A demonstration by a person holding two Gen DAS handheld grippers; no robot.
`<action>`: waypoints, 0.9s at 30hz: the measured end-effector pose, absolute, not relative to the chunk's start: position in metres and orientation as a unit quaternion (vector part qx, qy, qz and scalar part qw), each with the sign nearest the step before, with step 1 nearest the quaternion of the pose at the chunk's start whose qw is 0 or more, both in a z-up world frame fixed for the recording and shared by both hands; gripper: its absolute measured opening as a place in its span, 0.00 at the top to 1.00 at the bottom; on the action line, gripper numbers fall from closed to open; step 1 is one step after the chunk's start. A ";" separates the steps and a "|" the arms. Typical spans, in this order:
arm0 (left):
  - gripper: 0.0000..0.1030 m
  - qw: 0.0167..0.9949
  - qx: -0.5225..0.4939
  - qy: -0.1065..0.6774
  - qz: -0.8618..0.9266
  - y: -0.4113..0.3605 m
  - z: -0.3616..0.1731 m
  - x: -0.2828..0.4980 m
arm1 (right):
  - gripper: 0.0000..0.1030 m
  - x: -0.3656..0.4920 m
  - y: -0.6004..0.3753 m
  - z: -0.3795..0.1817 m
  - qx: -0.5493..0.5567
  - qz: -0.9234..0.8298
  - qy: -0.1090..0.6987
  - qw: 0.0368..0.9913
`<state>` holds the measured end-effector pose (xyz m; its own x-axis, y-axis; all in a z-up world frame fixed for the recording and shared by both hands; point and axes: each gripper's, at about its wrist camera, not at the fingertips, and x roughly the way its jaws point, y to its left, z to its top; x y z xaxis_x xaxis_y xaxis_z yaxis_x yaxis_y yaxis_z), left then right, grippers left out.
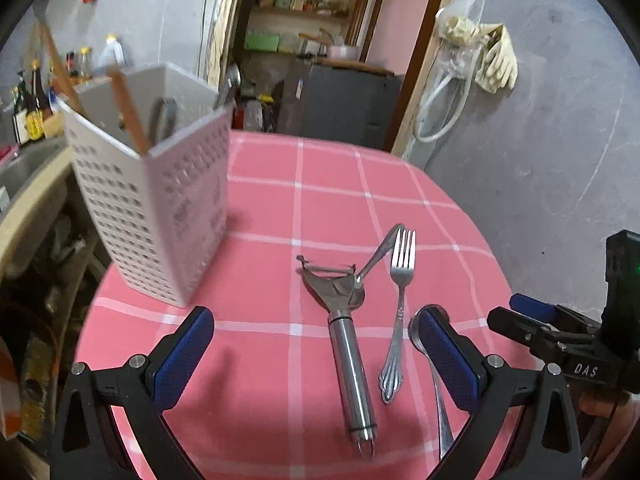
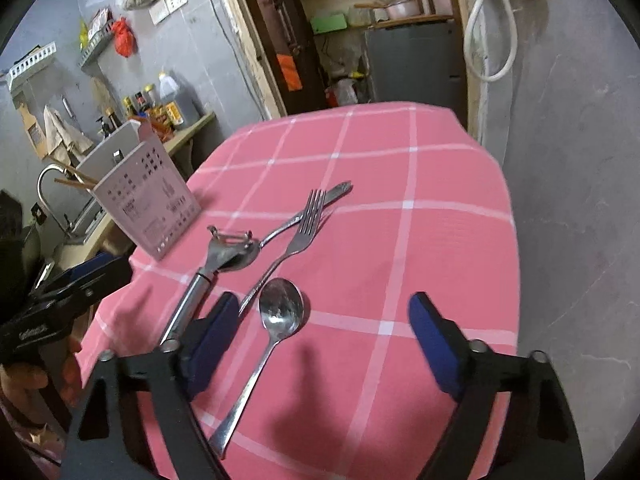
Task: Organize utensils
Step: 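Move both tools back down toward the remaining utensils, then close the left tool on the second peeler while the right tool grasps a small spoon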
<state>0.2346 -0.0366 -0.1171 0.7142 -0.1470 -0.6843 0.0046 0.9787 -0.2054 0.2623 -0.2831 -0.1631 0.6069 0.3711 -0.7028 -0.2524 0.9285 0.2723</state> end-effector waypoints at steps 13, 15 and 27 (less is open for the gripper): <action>0.36 0.878 -0.125 0.454 -0.083 -0.046 -0.157 0.286 | 0.55 0.291 -0.258 -0.191 0.064 0.246 0.441 0.861; 0.41 0.869 -0.119 0.471 -0.089 -0.049 -0.163 0.292 | 0.55 0.293 -0.255 -0.194 0.061 0.249 0.443 0.859; 0.68 0.842 -0.082 0.524 -0.102 -0.056 -0.172 0.311 | 0.55 0.294 -0.235 -0.191 -0.010 0.236 0.443 0.865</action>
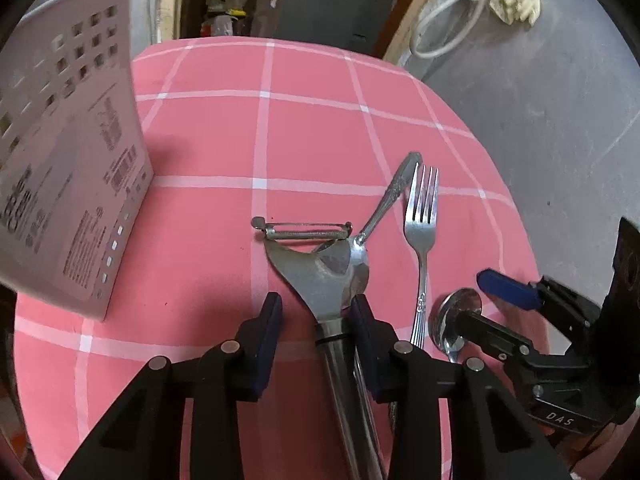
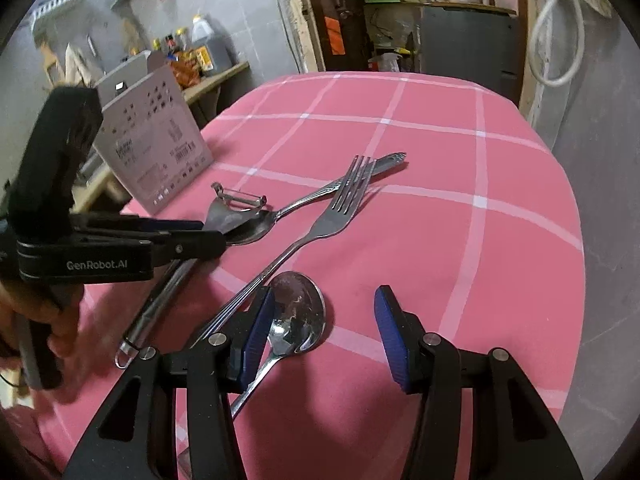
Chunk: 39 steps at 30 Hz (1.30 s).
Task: Organize utensils
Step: 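Close the left tool on the second peeler while the right tool grasps a small spoon, then lift the peeler with the left tool while the right tool lifts the spoon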
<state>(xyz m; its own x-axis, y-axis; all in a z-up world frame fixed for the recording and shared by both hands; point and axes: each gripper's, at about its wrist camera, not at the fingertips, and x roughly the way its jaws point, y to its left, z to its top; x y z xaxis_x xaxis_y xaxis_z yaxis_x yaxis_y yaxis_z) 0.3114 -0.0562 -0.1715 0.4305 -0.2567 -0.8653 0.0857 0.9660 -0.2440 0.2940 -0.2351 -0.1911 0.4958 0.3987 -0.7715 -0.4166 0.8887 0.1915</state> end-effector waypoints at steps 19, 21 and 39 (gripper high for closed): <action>0.83 0.812 -0.129 0.557 -0.117 -0.046 -0.168 0.306 | 0.95 0.278 -0.241 -0.203 0.079 0.221 0.482 0.844; 0.83 0.803 -0.133 0.567 -0.122 -0.050 -0.172 0.300 | 0.96 0.276 -0.241 -0.203 0.082 0.217 0.482 0.845; 0.83 0.809 -0.133 0.557 -0.137 -0.046 -0.175 0.273 | 0.97 0.254 -0.251 -0.196 0.117 0.170 0.472 0.857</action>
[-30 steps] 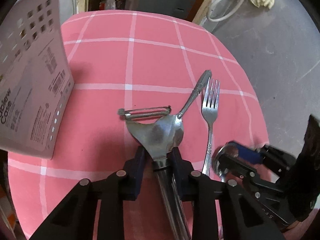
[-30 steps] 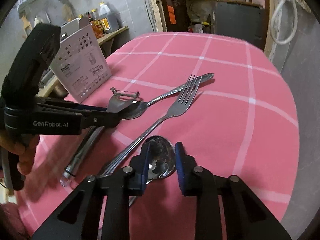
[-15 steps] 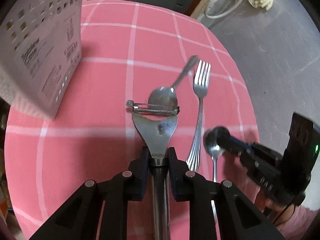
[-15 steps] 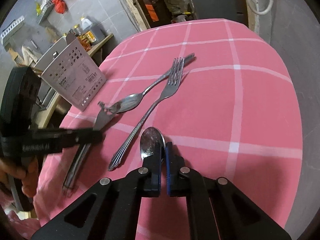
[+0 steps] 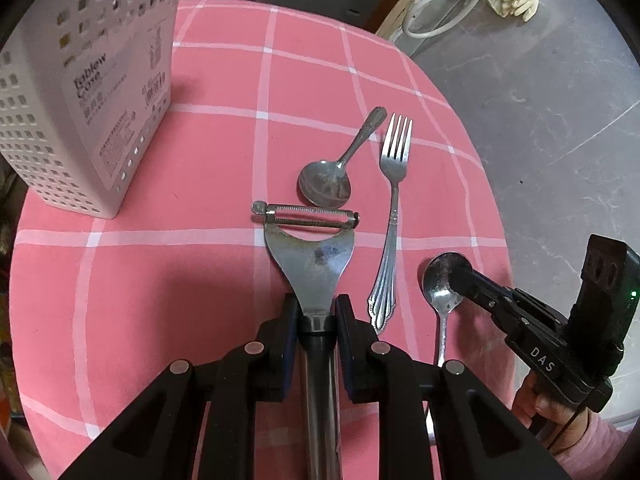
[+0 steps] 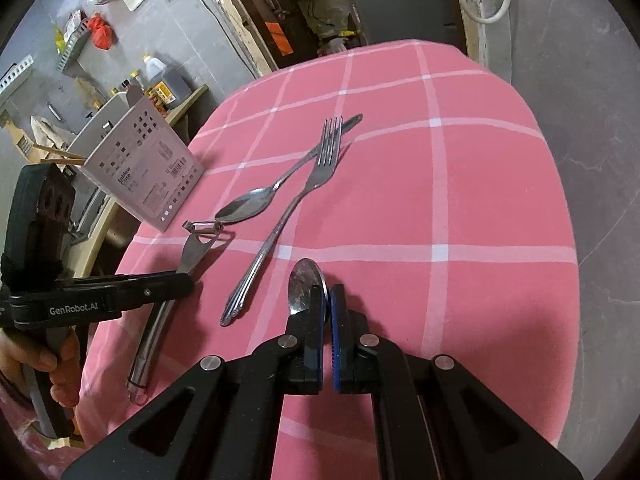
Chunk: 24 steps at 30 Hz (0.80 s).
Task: Organize utensils
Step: 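Lift the peeler with the left tool while the right tool lifts the spoon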
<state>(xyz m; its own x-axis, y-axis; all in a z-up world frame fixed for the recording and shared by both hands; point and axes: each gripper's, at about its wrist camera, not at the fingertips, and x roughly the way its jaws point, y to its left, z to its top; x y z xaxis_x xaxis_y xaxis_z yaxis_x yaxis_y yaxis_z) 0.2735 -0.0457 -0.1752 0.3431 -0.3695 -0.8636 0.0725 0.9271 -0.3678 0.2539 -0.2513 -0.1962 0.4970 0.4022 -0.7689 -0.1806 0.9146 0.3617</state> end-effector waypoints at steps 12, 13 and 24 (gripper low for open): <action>0.83 0.851 -0.102 0.494 -0.142 -0.040 -0.143 0.253 | 0.97 0.242 -0.253 -0.164 0.106 0.165 0.421 0.885; 0.83 0.856 -0.099 0.488 -0.141 -0.038 -0.138 0.250 | 0.97 0.242 -0.254 -0.160 0.105 0.165 0.416 0.888; 0.83 0.905 -0.096 0.394 -0.131 -0.018 -0.083 0.238 | 0.97 0.240 -0.250 -0.106 0.092 0.162 0.354 0.917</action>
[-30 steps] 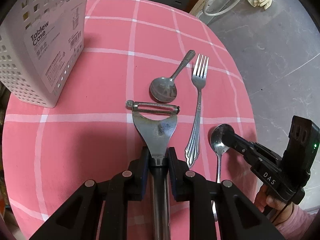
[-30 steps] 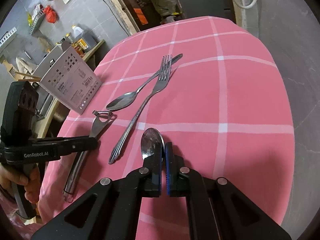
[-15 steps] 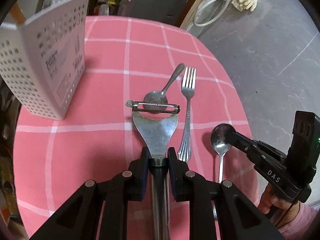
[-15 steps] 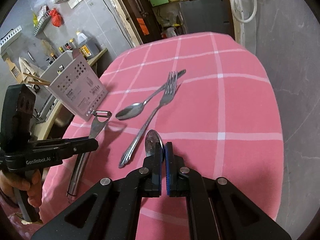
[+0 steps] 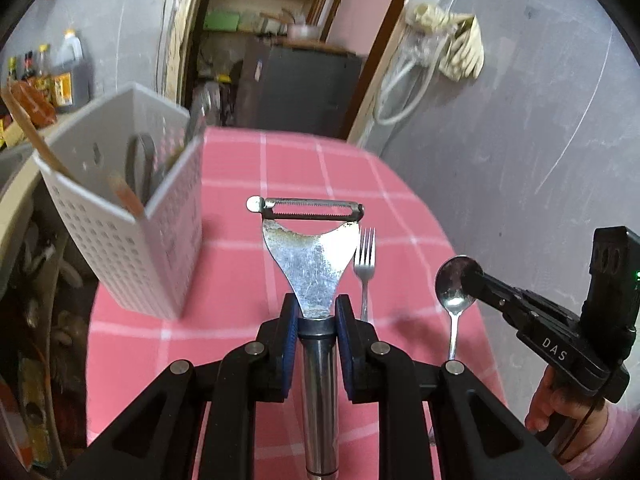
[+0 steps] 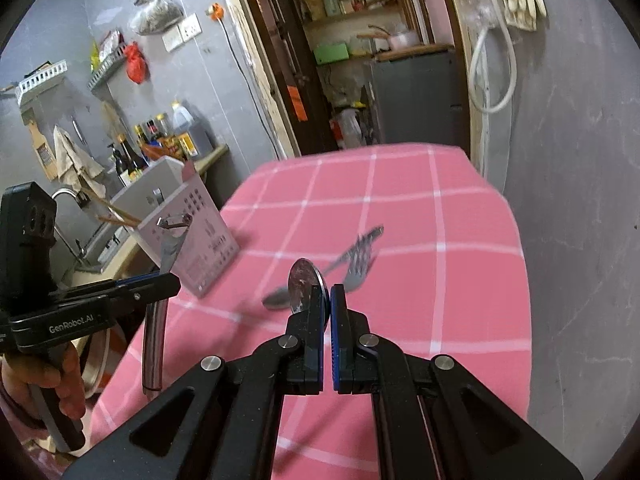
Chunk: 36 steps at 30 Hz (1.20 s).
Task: Organize utensils
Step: 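Lift the peeler with the left tool while the right tool lifts the spoon, then carry the peeler and spoon over the white caddy and lower them in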
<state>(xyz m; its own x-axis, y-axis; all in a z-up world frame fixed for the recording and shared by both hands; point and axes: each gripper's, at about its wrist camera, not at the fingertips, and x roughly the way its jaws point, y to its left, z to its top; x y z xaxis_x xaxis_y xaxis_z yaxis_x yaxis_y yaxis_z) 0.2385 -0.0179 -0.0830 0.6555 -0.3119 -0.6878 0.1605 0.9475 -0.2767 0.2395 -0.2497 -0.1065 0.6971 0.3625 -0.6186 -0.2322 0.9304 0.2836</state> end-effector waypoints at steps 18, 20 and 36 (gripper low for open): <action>0.83 0.949 -0.095 0.271 -0.127 0.015 0.008 0.242 | 0.97 0.255 -0.201 -0.010 0.066 0.206 0.235 0.947; 0.83 0.954 -0.093 0.258 -0.123 0.019 0.016 0.245 | 0.97 0.259 -0.192 0.001 0.063 0.208 0.218 0.951; 0.83 0.974 -0.130 0.149 -0.108 0.097 0.066 0.282 | 0.97 0.299 -0.121 0.066 0.054 0.211 0.108 0.970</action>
